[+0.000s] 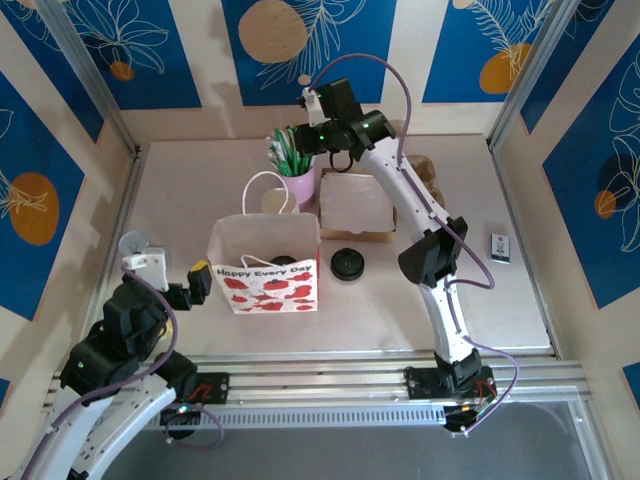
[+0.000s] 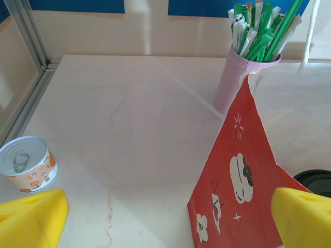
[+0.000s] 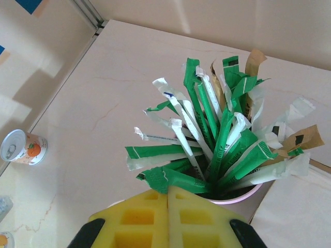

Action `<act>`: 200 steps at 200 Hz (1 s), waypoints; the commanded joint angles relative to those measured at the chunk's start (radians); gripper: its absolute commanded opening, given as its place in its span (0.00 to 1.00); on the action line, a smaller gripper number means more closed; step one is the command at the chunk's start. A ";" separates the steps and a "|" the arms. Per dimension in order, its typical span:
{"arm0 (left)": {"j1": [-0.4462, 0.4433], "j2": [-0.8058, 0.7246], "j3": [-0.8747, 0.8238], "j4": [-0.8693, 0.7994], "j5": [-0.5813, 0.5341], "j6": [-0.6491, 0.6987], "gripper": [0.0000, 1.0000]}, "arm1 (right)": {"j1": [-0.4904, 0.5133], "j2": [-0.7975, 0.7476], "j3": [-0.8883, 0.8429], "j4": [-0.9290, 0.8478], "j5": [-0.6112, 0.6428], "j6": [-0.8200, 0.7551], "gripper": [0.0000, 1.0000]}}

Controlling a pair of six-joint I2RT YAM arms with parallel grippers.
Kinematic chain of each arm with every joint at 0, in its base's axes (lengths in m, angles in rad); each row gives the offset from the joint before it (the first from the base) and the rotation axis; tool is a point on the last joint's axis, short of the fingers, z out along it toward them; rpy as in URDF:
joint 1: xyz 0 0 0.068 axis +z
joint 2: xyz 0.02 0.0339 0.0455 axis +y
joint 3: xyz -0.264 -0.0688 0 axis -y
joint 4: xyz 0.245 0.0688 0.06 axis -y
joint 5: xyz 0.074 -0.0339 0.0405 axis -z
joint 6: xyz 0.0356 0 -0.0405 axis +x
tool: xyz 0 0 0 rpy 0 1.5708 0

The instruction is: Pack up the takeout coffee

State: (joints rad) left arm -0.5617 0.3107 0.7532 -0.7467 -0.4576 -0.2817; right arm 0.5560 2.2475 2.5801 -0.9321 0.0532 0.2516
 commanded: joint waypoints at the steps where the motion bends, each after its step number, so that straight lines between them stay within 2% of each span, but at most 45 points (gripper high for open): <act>1: -0.012 0.001 -0.012 0.020 -0.006 0.006 1.00 | -0.004 -0.096 0.028 0.009 0.003 -0.037 0.00; 47: -0.011 -0.004 -0.013 0.022 -0.005 0.007 1.00 | -0.004 -0.121 0.086 -0.004 -0.008 -0.073 0.00; 131: -0.011 -0.005 -0.017 0.026 -0.003 0.009 1.00 | 0.005 -0.330 0.076 0.015 -0.007 -0.095 0.00; 164: -0.012 -0.002 -0.017 0.026 -0.001 0.008 1.00 | 0.051 -0.488 -0.018 0.046 0.014 -0.117 0.00; 200: -0.011 0.001 -0.017 0.027 0.001 0.007 1.00 | 0.114 -0.711 -0.225 0.117 0.036 -0.123 0.00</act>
State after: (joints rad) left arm -0.5617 0.3103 0.7441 -0.7403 -0.4572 -0.2813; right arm 0.6369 1.6566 2.4554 -0.8753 0.0666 0.1505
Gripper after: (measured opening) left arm 0.999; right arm 0.050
